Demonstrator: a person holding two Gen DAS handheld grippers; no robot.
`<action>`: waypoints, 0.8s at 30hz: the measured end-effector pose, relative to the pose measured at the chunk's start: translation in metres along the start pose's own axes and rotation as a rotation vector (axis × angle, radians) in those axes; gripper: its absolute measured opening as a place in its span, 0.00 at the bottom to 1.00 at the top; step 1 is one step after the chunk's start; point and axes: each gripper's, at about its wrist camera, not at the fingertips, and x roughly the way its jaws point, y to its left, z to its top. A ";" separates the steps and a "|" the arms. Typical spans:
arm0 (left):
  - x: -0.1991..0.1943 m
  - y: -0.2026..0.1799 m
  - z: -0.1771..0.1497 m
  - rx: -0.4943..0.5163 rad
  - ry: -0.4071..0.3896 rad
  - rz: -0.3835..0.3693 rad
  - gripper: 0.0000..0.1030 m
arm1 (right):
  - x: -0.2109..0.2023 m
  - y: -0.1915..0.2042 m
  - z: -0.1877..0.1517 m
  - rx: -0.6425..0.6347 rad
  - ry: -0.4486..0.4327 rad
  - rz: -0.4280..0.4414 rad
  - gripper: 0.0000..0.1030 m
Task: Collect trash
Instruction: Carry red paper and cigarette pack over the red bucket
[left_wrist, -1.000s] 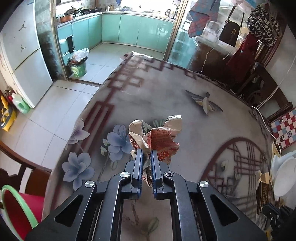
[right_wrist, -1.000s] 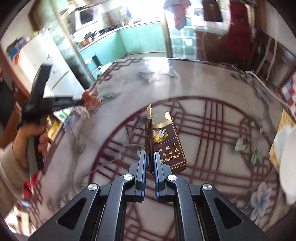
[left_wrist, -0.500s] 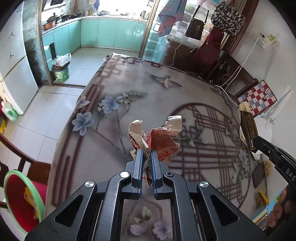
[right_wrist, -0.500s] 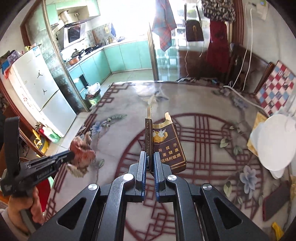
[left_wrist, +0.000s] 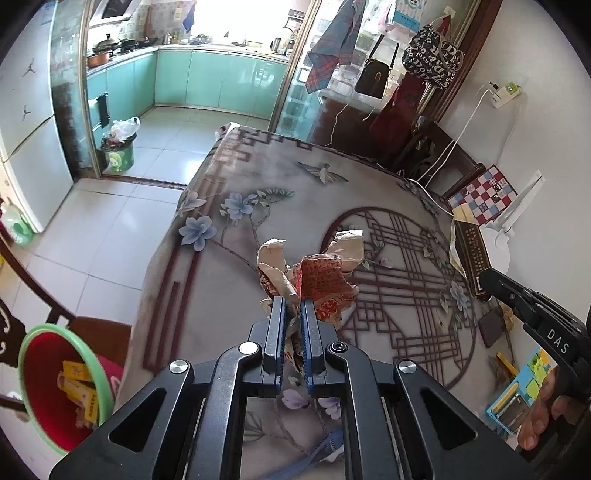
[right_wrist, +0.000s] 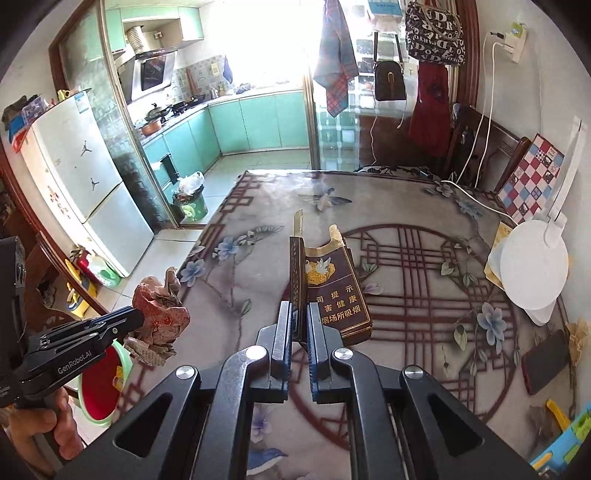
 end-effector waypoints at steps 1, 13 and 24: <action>-0.003 0.002 -0.001 0.001 -0.002 -0.001 0.07 | -0.003 0.005 -0.002 -0.001 -0.003 0.002 0.05; -0.037 0.030 -0.016 -0.008 -0.036 0.004 0.07 | -0.032 0.058 -0.018 -0.022 -0.034 0.027 0.05; -0.064 0.069 -0.029 -0.046 -0.062 0.038 0.07 | -0.040 0.108 -0.026 -0.062 -0.039 0.061 0.05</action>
